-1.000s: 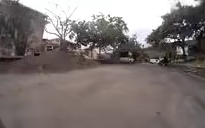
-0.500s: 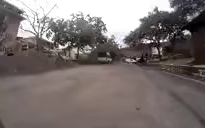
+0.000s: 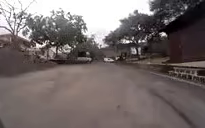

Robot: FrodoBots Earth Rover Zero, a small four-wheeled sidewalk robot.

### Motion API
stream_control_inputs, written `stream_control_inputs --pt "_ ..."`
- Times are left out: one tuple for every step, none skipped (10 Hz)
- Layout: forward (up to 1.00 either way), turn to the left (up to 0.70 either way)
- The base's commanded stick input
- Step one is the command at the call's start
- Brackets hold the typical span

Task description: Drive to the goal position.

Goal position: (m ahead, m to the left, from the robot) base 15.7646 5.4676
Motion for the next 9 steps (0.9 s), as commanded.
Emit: stream_control_inputs --pt "0.0 0.0" --pt "0.0 0.0" --pt "0.0 0.0" --pt "0.0 0.0" --pt "0.0 0.0" --pt "0.0 0.0" --pt "0.0 0.0" --pt "0.0 0.0" --pt "0.7 0.0"
